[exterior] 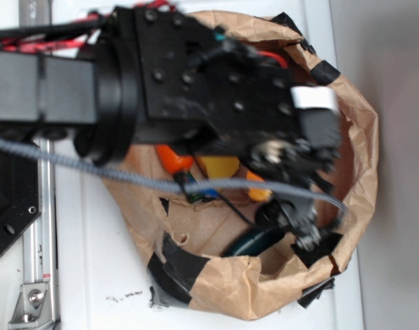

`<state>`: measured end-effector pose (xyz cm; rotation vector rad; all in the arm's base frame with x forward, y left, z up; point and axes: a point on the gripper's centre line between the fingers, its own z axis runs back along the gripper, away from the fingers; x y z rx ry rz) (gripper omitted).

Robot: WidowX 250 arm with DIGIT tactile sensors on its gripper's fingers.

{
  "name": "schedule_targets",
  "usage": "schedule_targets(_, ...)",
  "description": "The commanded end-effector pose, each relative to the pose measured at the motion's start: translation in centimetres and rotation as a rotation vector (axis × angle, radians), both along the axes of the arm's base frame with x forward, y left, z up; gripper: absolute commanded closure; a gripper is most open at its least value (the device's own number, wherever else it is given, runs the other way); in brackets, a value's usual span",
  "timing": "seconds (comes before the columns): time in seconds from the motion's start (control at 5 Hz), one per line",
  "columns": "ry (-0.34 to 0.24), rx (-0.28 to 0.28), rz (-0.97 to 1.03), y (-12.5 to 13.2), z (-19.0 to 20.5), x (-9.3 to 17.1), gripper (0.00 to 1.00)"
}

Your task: Grab the yellow duck.

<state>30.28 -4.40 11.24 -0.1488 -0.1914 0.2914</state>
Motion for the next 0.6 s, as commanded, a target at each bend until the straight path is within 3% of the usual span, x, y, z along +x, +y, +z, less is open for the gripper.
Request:
schedule_targets(0.0, -0.122, -0.004, 0.011, 0.7, 12.2, 0.5, 1.0)
schedule_targets(0.2, -0.117, -0.033, 0.034, 2.2, 14.5, 0.1, 1.0)
schedule_targets(0.4, -0.119, -0.011, 0.045, 2.3, 14.3, 0.0, 1.0)
